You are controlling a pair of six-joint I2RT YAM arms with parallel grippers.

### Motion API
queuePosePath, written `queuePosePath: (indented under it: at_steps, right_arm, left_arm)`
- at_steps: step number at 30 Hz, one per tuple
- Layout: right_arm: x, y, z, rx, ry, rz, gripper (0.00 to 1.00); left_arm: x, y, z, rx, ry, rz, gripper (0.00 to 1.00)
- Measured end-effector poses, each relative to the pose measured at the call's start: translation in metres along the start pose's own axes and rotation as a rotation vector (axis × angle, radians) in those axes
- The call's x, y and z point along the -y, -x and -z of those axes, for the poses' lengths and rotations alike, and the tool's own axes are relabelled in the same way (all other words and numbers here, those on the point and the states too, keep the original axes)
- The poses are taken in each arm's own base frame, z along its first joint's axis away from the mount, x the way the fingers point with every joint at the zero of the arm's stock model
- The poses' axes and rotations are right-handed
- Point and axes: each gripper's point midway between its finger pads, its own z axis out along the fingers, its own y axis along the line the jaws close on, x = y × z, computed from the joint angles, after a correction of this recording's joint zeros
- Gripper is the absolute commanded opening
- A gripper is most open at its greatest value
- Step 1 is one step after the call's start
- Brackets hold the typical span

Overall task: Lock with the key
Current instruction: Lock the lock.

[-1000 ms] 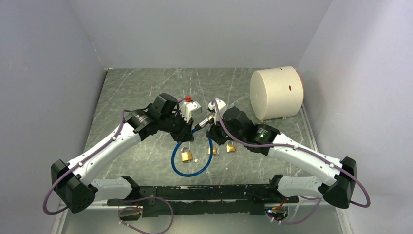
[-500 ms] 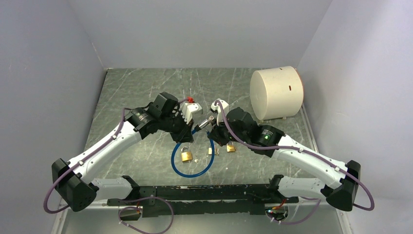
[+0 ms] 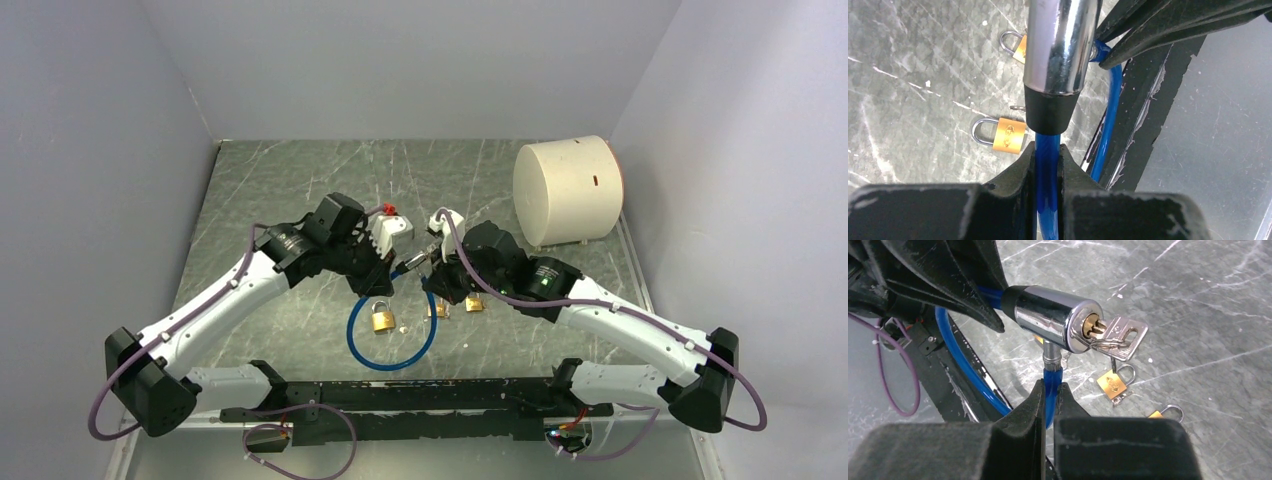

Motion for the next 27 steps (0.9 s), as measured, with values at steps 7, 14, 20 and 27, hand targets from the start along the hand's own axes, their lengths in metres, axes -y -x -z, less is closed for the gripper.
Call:
queuePosePath:
  at_steps: [7,14,20,27]
  right_arm:
    - [-0.013,0.006,0.000,-0.006,0.075,0.036,0.00]
    - [-0.014,0.009,-0.002,-0.003,0.079,0.040,0.00]
    - [-0.008,0.015,-0.004,0.015,0.025,0.018,0.00]
    - [-0.006,0.015,-0.004,0.019,0.005,-0.002,0.00]
  left_arm:
    - [-0.008,-0.004,0.016,0.020,0.011,0.040,0.02]
    - [-0.002,-0.007,0.017,-0.003,-0.053,0.033,0.02]
    - [-0.001,-0.010,0.011,-0.027,-0.086,0.019,0.03]
    - [0.003,-0.012,0.007,-0.039,-0.095,0.002,0.02]
